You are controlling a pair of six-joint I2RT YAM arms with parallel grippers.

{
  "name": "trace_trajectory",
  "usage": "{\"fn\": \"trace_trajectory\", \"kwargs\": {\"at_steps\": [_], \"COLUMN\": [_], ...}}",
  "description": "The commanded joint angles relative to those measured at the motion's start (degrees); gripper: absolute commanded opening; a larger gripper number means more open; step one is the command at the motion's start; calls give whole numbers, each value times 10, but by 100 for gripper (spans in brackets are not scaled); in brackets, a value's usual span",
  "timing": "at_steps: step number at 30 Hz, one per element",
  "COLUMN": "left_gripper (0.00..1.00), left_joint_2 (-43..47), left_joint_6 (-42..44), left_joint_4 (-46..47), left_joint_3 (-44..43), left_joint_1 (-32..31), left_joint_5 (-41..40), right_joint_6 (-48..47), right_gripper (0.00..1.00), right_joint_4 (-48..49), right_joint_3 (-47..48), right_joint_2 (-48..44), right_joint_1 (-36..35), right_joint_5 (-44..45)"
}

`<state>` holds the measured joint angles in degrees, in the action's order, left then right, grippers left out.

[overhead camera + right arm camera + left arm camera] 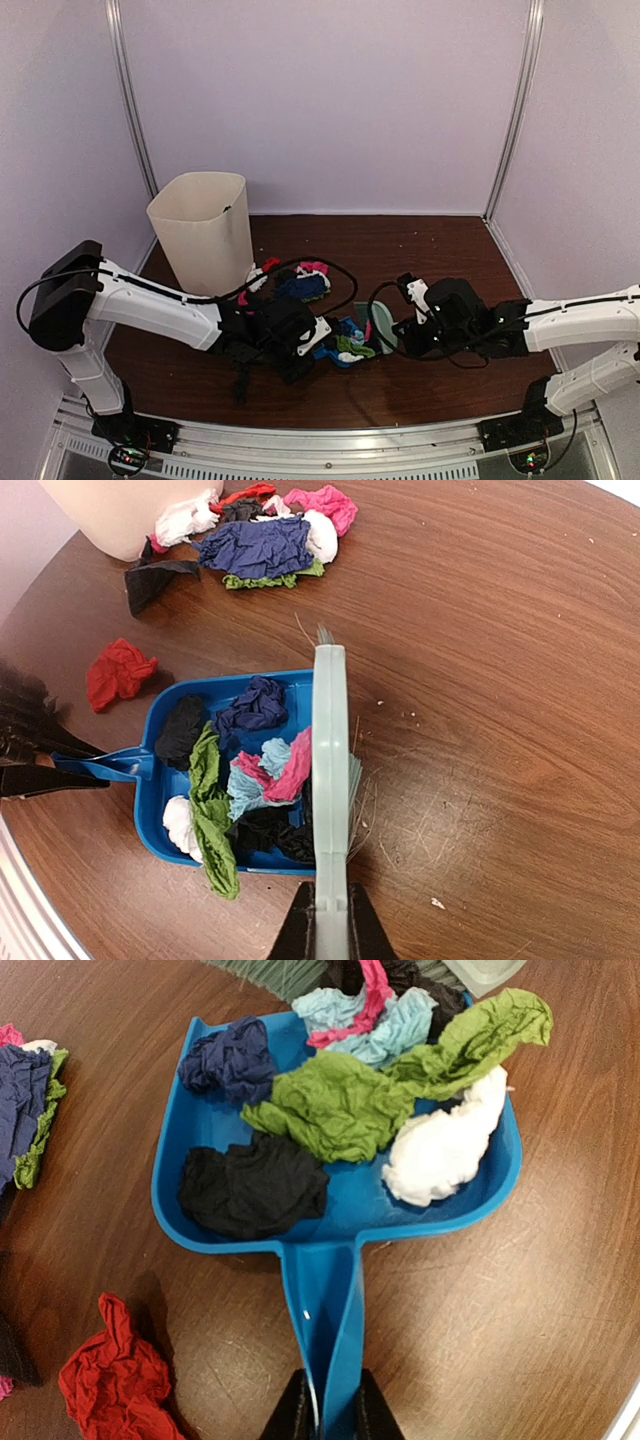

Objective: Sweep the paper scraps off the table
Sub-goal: Sweep the paper scraps into the dustpan.

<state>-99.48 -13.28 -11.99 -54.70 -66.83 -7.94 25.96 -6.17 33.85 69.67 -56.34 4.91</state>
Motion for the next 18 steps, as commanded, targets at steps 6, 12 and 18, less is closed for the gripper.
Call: {"fn": "trace_trajectory", "kwargs": {"at_steps": [6, 12, 18], "left_gripper": [0, 0, 0], "left_joint_2": [34, 45, 68], "left_joint_6": [6, 6, 11], "left_joint_4": [62, 73, 76], "left_joint_3": [20, 24, 29], "left_joint_1": [-2, -2, -2], "left_joint_5": [-11, -16, -35], "right_joint_6": [-18, -30, -46], "right_gripper": [0, 0, 0], "right_joint_4": [36, 43, 34], "right_joint_3": [-31, -29, -11], "right_joint_2": [-53, -60, -59], "right_joint_1": [-8, -8, -7], "right_joint_5": [-48, -48, -47]}}
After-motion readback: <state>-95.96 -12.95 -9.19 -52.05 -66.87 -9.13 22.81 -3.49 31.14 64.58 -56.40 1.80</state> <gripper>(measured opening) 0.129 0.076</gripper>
